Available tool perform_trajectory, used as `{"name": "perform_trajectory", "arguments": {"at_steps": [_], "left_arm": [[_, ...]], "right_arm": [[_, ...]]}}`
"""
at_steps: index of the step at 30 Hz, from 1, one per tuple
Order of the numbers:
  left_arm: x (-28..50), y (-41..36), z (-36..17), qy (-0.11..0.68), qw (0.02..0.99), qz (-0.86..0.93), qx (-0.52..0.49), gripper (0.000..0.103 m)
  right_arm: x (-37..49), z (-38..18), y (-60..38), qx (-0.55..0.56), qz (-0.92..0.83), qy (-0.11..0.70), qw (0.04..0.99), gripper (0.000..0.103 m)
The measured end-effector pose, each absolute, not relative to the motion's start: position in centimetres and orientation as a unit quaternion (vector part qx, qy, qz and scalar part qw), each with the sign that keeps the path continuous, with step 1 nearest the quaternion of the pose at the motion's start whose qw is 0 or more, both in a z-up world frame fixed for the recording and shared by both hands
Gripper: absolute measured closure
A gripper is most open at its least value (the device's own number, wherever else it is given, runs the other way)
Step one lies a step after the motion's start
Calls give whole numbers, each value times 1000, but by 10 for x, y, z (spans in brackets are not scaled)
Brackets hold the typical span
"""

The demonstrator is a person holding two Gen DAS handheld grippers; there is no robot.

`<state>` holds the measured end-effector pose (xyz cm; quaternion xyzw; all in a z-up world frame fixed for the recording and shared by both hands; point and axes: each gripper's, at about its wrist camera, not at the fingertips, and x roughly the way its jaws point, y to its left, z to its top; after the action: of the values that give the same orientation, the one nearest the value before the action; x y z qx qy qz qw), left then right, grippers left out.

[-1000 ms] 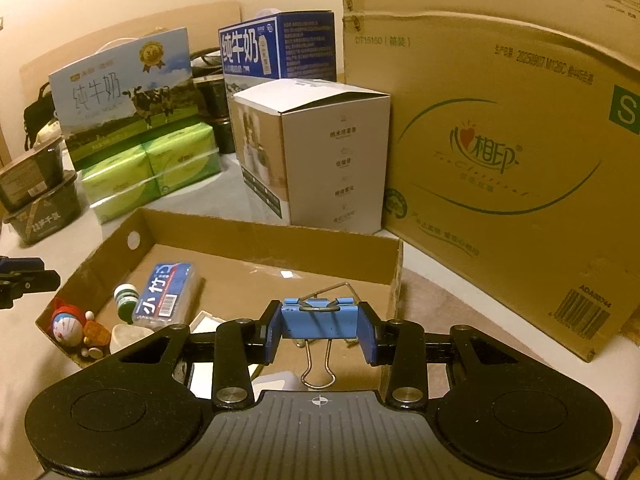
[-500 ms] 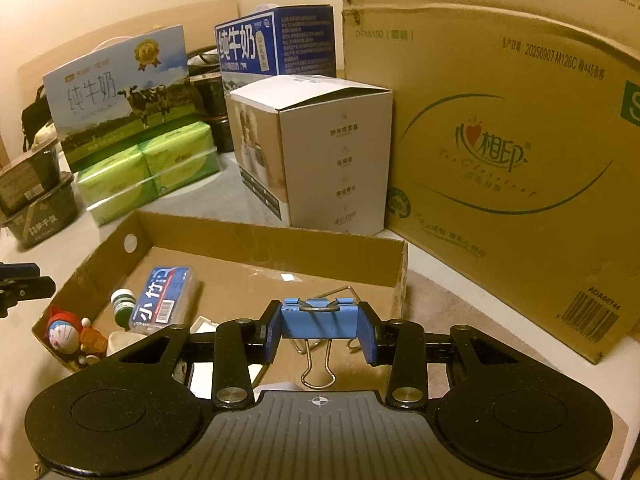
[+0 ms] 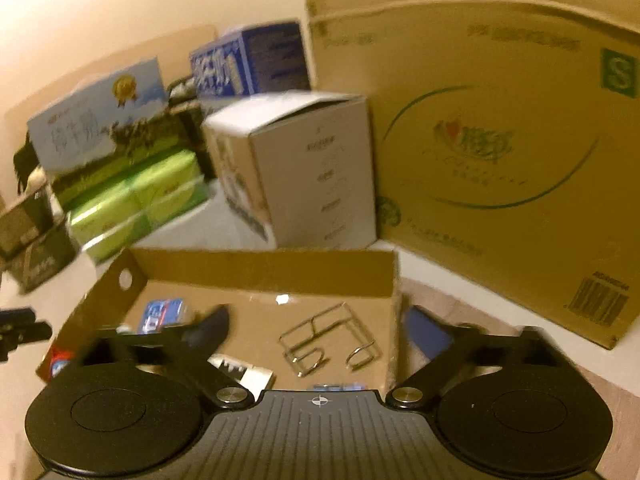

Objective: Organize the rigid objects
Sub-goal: 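Open the left gripper dropping the Doraemon figure while the right releases the binder clip, then withdraw both open grippers from the cardboard box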

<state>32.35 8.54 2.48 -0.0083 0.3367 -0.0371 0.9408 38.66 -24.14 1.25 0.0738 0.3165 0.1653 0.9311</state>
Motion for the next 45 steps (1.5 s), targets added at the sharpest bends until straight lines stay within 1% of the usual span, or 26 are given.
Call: {"name": "perform_trajectory", "arguments": {"at_steps": [18, 20, 27, 29, 33, 38, 45], "left_arm": [[296, 79, 49, 325, 945, -43, -8, 48], [290, 78, 52, 322, 946, -43, -10, 45], [266, 75, 62, 323, 945, -43, -11, 41], [258, 74, 65, 323, 946, -41, -9, 36], [240, 75, 72, 318, 947, -35, -1, 33], [219, 74, 76, 318, 948, -33, 3, 26], [195, 75, 74, 322, 946, -34, 1, 22]], "right_arm": [[360, 40, -243, 74, 171, 316, 930, 7], [353, 43, -242, 74, 174, 315, 930, 7], [325, 51, -240, 84, 185, 312, 928, 7], [316, 54, -240, 85, 187, 310, 928, 7], [300, 61, -240, 92, 192, 306, 928, 7], [281, 69, -241, 97, 198, 300, 928, 7], [255, 71, -242, 94, 207, 296, 928, 7]]}}
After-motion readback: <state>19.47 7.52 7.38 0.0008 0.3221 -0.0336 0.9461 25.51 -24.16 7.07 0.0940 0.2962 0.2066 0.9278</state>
